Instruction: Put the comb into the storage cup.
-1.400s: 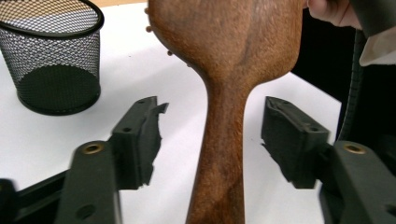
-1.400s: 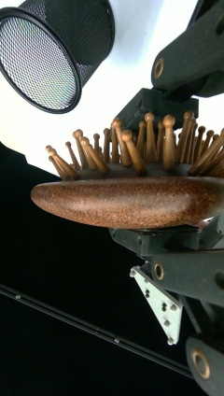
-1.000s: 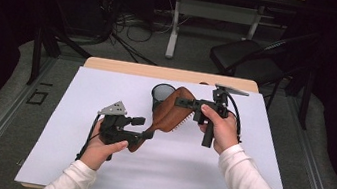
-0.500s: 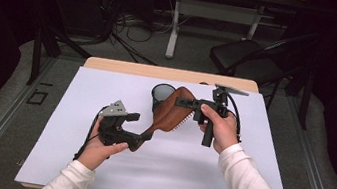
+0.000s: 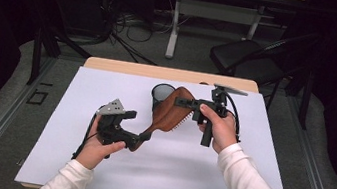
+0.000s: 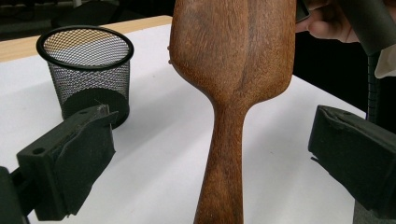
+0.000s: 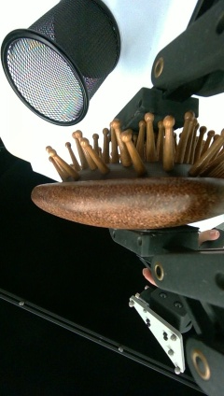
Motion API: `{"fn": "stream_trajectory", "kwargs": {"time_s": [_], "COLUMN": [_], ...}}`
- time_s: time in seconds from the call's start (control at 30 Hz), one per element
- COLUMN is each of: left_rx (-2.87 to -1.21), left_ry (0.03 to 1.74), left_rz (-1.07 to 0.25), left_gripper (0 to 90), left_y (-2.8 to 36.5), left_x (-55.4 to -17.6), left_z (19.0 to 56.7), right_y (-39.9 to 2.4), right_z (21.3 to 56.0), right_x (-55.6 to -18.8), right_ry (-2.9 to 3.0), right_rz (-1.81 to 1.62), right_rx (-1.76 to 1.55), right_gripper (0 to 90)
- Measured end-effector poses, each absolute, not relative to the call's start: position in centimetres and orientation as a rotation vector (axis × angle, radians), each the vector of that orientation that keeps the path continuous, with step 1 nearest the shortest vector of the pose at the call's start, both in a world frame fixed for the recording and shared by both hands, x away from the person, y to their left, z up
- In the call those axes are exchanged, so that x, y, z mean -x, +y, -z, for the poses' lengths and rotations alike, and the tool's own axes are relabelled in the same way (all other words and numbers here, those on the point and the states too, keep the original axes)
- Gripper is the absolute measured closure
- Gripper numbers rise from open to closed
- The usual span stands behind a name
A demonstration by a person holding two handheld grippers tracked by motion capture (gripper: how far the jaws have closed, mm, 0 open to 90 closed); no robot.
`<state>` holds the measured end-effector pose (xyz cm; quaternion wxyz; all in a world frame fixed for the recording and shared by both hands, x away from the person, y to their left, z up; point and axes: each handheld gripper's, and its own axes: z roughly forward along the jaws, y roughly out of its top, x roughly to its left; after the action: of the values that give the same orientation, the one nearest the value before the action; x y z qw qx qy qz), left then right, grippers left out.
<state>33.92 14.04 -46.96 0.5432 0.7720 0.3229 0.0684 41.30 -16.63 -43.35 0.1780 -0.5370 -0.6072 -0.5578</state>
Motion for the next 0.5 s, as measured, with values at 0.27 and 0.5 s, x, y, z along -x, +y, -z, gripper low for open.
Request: {"fn": "stream_trajectory", "kwargs": {"time_s": [0.27,0.5], "left_rx": [-1.822,-1.808], "left_ry": [0.795,0.819], "left_rz": [-0.156,-0.157], "left_gripper": [0.6,0.6], "left_y": [14.09,14.32], "left_x": [-34.08,-34.21], "left_z": [47.03,46.96], "right_y": [-16.66,-16.72], "right_z": [43.34,43.35], "right_x": [-41.31,-41.36], "right_ry": [-1.712,-1.708], "right_rz": [1.580,1.576], "right_rx": [1.520,1.524], "right_gripper": [50.3,50.2]}}
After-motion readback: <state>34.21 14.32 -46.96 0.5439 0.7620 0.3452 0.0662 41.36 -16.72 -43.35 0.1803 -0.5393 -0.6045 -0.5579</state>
